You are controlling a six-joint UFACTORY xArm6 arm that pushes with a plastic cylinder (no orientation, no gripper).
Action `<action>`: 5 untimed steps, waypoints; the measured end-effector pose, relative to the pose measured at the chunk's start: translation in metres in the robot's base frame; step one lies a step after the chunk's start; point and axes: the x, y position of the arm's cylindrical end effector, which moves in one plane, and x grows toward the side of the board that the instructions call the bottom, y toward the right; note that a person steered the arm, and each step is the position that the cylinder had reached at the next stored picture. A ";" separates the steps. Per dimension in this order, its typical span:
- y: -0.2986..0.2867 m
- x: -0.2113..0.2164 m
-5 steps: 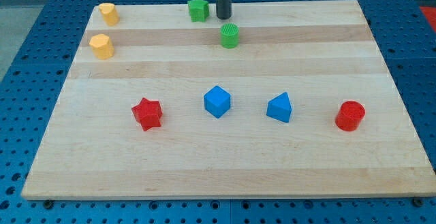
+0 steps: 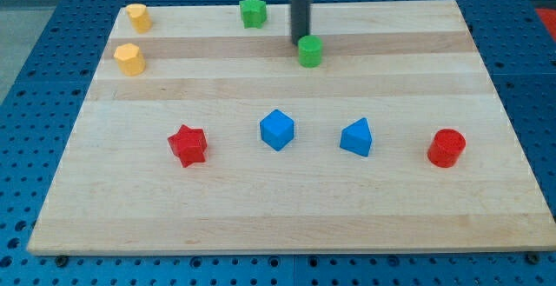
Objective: Move the green circle towards the right
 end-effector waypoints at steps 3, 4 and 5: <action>-0.022 0.000; -0.039 0.018; -0.032 0.036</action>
